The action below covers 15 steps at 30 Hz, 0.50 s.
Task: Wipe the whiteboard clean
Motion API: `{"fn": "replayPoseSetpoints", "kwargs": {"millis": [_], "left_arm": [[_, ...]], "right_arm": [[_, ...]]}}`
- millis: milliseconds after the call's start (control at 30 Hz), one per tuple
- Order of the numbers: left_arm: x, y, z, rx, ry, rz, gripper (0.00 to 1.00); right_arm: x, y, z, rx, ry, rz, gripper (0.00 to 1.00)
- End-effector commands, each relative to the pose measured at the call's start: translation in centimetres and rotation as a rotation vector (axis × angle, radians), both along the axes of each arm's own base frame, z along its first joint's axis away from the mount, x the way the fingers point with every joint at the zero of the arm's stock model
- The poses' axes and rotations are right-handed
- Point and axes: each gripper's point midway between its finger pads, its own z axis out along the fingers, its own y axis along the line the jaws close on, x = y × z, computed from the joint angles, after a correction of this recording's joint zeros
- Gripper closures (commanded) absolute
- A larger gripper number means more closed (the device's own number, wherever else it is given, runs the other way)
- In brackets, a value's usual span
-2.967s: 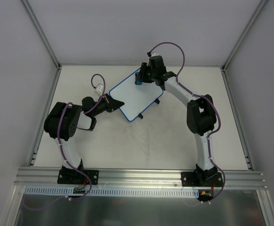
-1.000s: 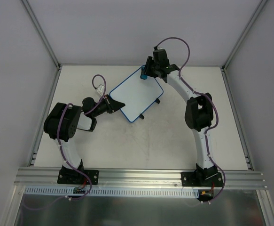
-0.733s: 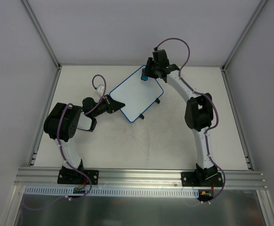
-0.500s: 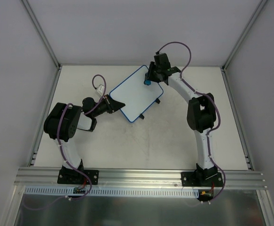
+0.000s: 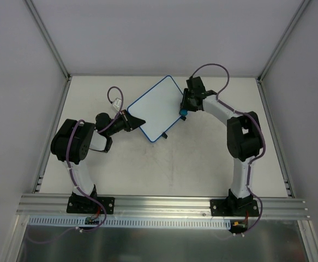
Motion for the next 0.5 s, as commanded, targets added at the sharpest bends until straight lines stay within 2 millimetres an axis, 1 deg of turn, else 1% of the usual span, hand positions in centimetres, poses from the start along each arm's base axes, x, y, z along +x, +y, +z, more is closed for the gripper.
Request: {"fn": "replayPoseSetpoints", "kwargs": {"millis": [0,67,100,167,200,300,333,400,467], "left_arm": [[-2.0,-2.1,6.6,-0.052,-0.391,-0.163,1.0],[-1.8,-2.0,6.6,-0.06,-0.377,-0.163,1.0],[-1.7,-2.0,6.6,-0.06,-0.377,-0.16,1.0],[-1.8,-1.9,6.5,-0.06,-0.374,-0.158,1.0],[-1.7,-1.9,6.6,-0.059,-0.378,-0.156,1.0],[-1.9,-1.8,6.7,-0.056,-0.382,-0.156,1.0],[-1.9,-1.8,6.7,-0.056,-0.382,-0.158,1.0],[-1.9,-1.8,6.6,-0.057,-0.381,-0.156,1.0],[-1.9,-1.9,6.7,-0.058,-0.381,-0.161,1.0]], "right_arm": [[-1.1,-1.9,4.8,-0.034,-0.147,-0.012,1.0],[-2.0,-3.0,5.5,-0.056,-0.166,-0.021,1.0],[-2.8,-3.8,6.0,-0.067,-0.174,-0.026,1.0],[-3.6,-4.7,6.4,-0.077,-0.179,-0.022,1.0],[-4.6,-5.1,6.8,-0.082,-0.183,-0.017,1.0],[-6.4,-6.8,5.9,-0.153,-0.133,-0.007,1.0],[-7.7,-7.9,5.0,-0.192,-0.085,-0.009,1.0],[-8.7,-9.1,3.9,-0.227,-0.039,-0.016,1.0],[-10.1,-10.4,2.9,-0.246,0.023,-0.01,1.0]]}}
